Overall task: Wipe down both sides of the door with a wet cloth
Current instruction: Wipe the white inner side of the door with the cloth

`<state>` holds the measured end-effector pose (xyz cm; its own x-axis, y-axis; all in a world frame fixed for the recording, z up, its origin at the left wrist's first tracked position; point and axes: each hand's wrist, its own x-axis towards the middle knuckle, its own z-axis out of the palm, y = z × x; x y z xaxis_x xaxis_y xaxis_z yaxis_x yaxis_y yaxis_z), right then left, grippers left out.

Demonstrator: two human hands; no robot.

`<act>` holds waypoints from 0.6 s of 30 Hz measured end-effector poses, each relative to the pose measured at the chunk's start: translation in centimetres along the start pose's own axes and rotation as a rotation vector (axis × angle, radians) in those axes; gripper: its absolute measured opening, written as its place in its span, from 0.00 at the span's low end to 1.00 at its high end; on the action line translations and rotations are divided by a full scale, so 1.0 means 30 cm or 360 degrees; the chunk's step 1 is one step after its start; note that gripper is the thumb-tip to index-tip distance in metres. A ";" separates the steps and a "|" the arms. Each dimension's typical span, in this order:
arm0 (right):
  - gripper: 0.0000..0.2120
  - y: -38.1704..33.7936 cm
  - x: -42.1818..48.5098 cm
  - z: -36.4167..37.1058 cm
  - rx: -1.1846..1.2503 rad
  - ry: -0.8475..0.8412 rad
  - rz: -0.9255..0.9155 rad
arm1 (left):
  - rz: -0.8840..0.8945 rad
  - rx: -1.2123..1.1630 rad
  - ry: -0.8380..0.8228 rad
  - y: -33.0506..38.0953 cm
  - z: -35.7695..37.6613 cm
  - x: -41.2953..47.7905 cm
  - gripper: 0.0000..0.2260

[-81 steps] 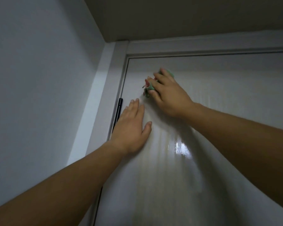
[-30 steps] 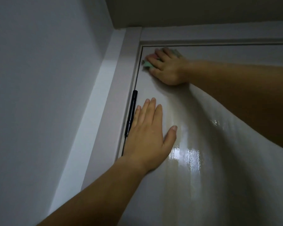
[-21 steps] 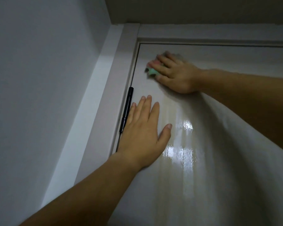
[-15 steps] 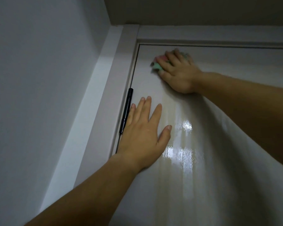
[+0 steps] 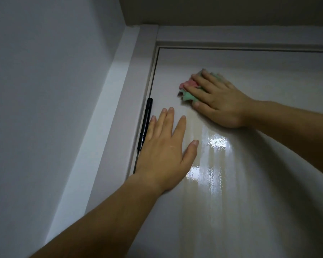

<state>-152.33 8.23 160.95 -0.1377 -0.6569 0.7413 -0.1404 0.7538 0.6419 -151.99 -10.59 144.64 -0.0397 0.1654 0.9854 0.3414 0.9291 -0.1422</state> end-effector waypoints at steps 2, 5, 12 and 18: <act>0.32 0.061 0.017 -0.028 -0.0014 -0.0025 0.0088 | -0.0001 -0.0004 0.0006 0.002 -0.001 -0.003 0.34; 0.31 0.109 0.084 -0.064 0.0026 0.0000 0.0499 | -0.0005 -0.0011 0.0004 0.000 -0.003 -0.004 0.34; 0.34 0.016 -0.084 -0.003 0.0021 -0.0002 0.0106 | 0.0057 0.0051 -0.0006 -0.003 -0.001 -0.003 0.31; 0.31 0.149 0.179 -0.085 0.0097 0.0002 0.0718 | 0.0038 0.0075 -0.0016 0.000 -0.005 -0.001 0.32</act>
<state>-151.19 8.10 168.30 -0.1975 -0.2630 0.9444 -0.1242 0.9623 0.2420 -151.84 -10.66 144.63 -0.0418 0.1912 0.9807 0.2979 0.9393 -0.1704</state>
